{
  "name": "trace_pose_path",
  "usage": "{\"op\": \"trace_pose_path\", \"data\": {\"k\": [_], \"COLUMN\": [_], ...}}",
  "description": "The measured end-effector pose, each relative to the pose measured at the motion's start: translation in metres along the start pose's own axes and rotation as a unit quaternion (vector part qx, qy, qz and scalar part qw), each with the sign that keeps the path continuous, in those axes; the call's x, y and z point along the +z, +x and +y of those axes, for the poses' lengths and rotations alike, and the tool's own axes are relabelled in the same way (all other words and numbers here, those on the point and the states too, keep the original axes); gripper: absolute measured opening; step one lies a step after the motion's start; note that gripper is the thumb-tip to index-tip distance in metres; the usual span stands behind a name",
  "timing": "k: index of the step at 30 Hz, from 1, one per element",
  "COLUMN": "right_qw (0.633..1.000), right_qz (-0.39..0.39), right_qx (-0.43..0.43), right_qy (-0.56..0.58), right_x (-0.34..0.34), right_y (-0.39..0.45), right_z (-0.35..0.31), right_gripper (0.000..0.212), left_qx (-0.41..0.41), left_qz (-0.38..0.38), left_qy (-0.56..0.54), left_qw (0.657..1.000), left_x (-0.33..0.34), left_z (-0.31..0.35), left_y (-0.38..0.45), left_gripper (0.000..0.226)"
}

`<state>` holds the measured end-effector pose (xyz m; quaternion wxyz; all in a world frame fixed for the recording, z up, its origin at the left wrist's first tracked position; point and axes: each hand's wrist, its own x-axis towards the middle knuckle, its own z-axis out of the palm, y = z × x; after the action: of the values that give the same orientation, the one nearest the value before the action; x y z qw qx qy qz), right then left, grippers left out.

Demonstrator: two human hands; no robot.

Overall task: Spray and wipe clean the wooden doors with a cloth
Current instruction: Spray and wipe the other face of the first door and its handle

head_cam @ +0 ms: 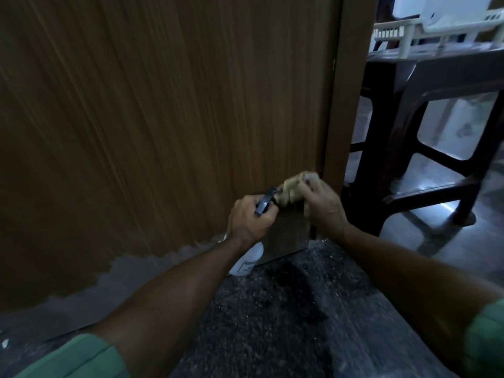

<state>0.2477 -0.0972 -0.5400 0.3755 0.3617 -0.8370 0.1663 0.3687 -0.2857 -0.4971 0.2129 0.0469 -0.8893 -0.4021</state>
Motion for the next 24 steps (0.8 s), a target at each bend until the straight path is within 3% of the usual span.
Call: {"op": "trace_pose_path", "data": {"k": [3,8,14,20,22,24], "right_qw": [0.997,0.975,0.990,0.997,0.997,0.968], "right_qz": [-0.069,0.077,0.012,0.023,-0.072,-0.246], "right_qx": [-0.006,0.186,0.115,0.070,0.011,-0.049], "right_qy": [0.024,0.095,0.085,0.023,0.006,-0.008], "right_x": [-0.009,-0.020,-0.013,0.005,0.017,0.026], "right_y": [-0.014,0.029,0.003,-0.011,-0.033,-0.054], "right_z": [0.011,-0.001,0.006,0.008,0.011,0.015], "right_gripper": [0.041,0.041,0.042,0.033,0.034,0.038], "left_qx": [-0.004,-0.028,-0.081,-0.081,-0.073,-0.066], "left_qz": [-0.016,-0.089,-0.123,-0.135,-0.146,-0.152], "left_qy": [0.030,0.125,0.208,0.202,0.203,0.198], "left_qw": [0.999,0.988,0.967,0.967,0.966,0.966], "left_x": [0.006,0.022,0.039,0.049,0.052,0.053], "left_z": [0.009,0.002,-0.012,-0.021,-0.024,-0.029], "left_y": [-0.003,-0.007,-0.017,-0.018,-0.021,-0.024], "left_gripper": [0.024,0.035,0.037,0.031,0.027,0.027]}}
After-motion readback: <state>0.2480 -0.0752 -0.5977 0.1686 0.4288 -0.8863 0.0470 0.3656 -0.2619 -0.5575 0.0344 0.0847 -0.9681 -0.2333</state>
